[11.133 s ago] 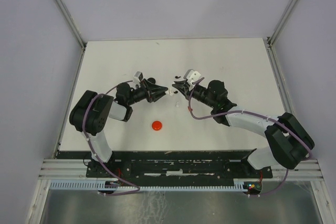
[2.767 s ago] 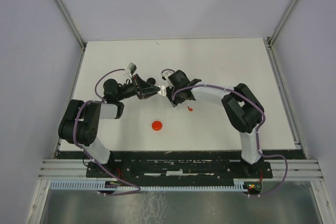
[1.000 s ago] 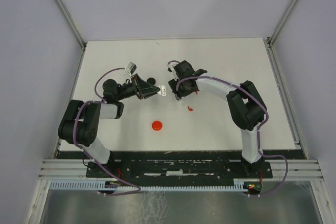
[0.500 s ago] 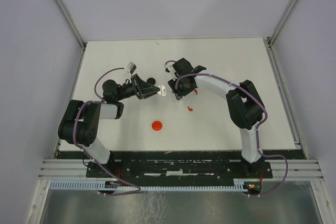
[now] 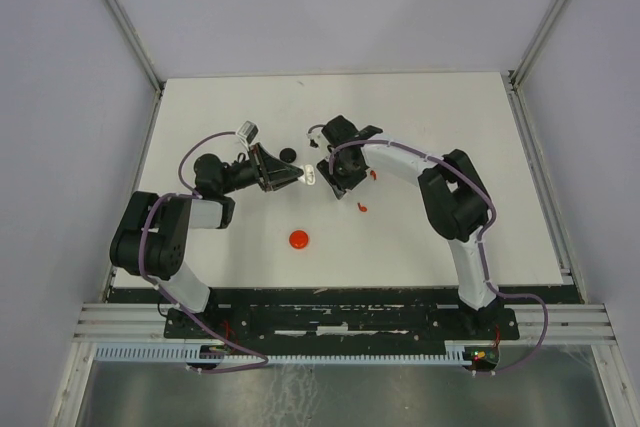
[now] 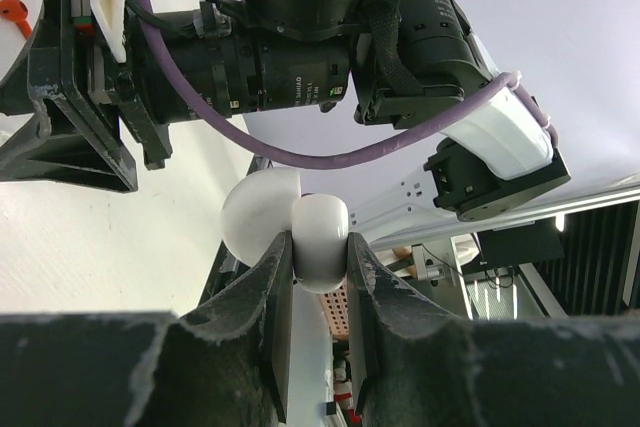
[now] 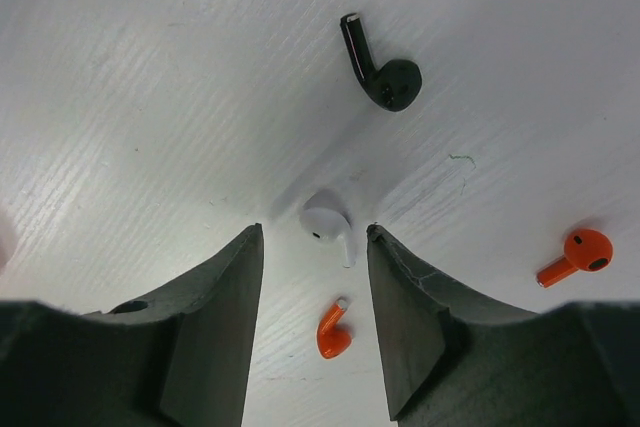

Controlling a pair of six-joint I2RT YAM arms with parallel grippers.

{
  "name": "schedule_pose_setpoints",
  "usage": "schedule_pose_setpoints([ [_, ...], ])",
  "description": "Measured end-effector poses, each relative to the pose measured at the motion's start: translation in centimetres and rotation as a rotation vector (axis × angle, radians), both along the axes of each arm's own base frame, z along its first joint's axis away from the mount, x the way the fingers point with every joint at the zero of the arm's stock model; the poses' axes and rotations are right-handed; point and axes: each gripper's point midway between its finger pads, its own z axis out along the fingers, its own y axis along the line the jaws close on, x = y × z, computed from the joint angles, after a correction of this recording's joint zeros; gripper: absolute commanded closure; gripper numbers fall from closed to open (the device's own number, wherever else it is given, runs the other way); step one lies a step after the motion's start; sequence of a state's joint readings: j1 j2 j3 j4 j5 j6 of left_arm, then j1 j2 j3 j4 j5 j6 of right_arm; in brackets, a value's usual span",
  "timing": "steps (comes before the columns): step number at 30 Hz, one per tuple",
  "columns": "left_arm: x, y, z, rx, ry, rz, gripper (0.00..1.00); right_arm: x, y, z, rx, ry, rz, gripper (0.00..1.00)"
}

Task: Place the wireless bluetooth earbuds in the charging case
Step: Pick up the earbud from the center of the board.

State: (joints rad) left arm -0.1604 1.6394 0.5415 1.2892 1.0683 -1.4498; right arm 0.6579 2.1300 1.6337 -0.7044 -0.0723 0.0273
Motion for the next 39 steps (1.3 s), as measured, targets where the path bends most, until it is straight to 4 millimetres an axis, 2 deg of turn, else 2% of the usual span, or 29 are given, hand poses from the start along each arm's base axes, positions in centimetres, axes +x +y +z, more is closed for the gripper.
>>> schedule_pose_setpoints([
  [22, 0.01, 0.39, -0.22, 0.002, 0.005, 0.006, 0.97, -0.03, -0.02, -0.77, -0.044, 0.045, 0.019, 0.54],
  [39, 0.14, 0.57, -0.2, 0.002, 0.003, 0.012, 0.97, 0.1, -0.02, -0.94, -0.053, 0.045, 0.029, 0.63],
])
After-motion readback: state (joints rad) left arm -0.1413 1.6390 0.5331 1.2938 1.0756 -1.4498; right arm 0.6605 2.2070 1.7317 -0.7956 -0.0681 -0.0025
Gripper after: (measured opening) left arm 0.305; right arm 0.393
